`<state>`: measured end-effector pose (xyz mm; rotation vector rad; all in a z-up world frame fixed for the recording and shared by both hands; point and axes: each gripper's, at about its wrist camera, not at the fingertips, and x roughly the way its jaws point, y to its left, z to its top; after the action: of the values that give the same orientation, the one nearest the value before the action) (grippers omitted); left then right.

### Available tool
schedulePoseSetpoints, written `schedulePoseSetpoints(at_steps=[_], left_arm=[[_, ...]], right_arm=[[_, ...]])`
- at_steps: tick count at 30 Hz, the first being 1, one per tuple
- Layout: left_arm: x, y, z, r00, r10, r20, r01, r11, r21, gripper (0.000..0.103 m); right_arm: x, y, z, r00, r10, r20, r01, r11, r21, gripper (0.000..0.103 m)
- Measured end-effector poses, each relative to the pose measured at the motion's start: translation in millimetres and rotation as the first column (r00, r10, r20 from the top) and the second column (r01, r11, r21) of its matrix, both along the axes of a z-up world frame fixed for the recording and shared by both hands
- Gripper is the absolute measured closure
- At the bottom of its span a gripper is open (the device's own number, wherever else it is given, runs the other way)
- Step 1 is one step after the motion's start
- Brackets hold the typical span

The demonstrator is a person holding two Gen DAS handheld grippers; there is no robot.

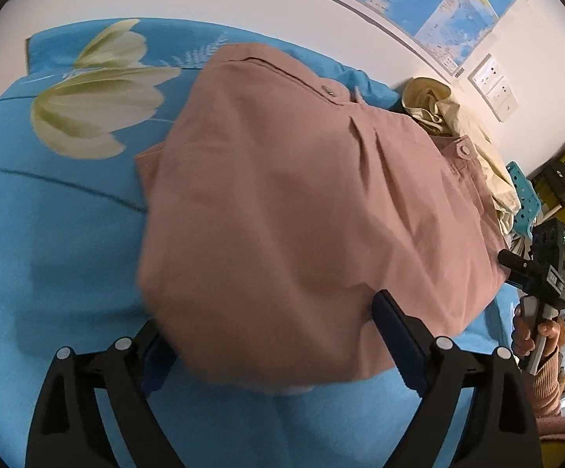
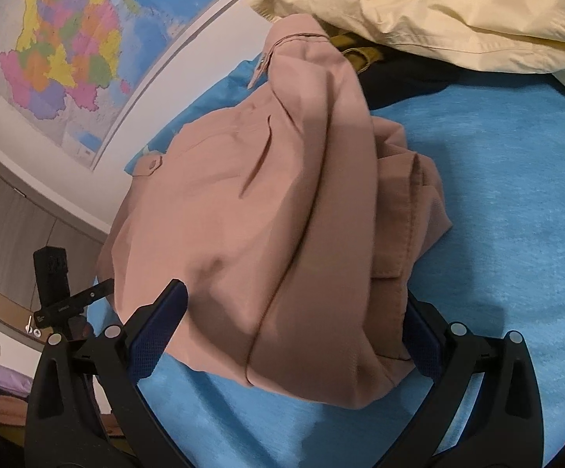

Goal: Fold large clothes

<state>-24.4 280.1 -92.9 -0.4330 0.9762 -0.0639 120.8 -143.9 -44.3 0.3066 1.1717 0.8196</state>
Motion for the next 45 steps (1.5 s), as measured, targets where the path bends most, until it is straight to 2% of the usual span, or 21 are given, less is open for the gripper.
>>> schedulePoseSetpoints(at_steps=[8,10,14,17,21,23,25,29,31,33,36,40,45], left_arm=[[18,-16,0,1.000,0.001,-0.021,0.001,0.997,0.080,0.015],[18,-16,0,1.000,0.014,-0.026,-0.012,0.995,0.094,0.021],[15,-8,1,0.998,0.043,-0.043,-0.039,0.995,0.088,0.033],[5,4,2,0.996,0.066,-0.061,-0.063,0.997,0.043,0.034],[-9,15,4,0.992,0.107,-0.074,-0.103,0.993,0.058,0.022],[-10,16,1,0.993,0.080,-0.086,-0.080,0.997,0.006,0.019],[-8,13,0,0.995,0.066,-0.076,-0.066,0.998,0.000,0.012],[8,8,-1,0.998,0.024,-0.056,-0.028,0.997,-0.074,0.011],[15,5,-1,0.999,0.007,-0.047,-0.012,0.994,-0.110,0.015],[23,2,-1,0.999,0.010,-0.040,-0.014,0.996,-0.093,0.018],[29,2,0,0.999,0.034,-0.041,-0.036,0.997,-0.064,0.031],[27,5,0,0.997,0.057,-0.043,-0.059,0.997,-0.048,0.041],[27,3,0,0.997,0.062,-0.044,-0.063,0.998,-0.013,0.044]], right_arm=[[3,11,0,1.000,0.005,0.015,-0.005,1.000,-0.003,0.004],[3,12,-1,1.000,0.004,0.019,-0.004,1.000,-0.003,0.004],[5,15,-1,1.000,0.007,0.016,-0.007,1.000,-0.014,0.004],[6,13,-2,1.000,0.003,0.005,-0.002,1.000,-0.006,0.004],[6,11,-2,1.000,-0.003,0.001,0.003,1.000,0.007,0.004],[6,11,-2,1.000,-0.003,0.001,0.003,1.000,0.005,0.004],[5,11,-2,1.000,-0.002,0.002,0.002,1.000,0.002,0.004],[6,11,-1,1.000,-0.003,0.004,0.003,1.000,0.001,0.004],[7,13,-1,1.000,-0.001,0.006,0.001,1.000,-0.004,0.004],[8,15,0,1.000,0.001,0.007,-0.001,1.000,-0.006,0.004],[10,18,-1,1.000,0.017,0.010,-0.017,1.000,-0.008,0.004],[13,22,-1,1.000,0.027,0.007,-0.027,1.000,0.005,0.004],[13,28,-1,0.999,0.041,0.021,-0.041,0.999,-0.009,0.004]])
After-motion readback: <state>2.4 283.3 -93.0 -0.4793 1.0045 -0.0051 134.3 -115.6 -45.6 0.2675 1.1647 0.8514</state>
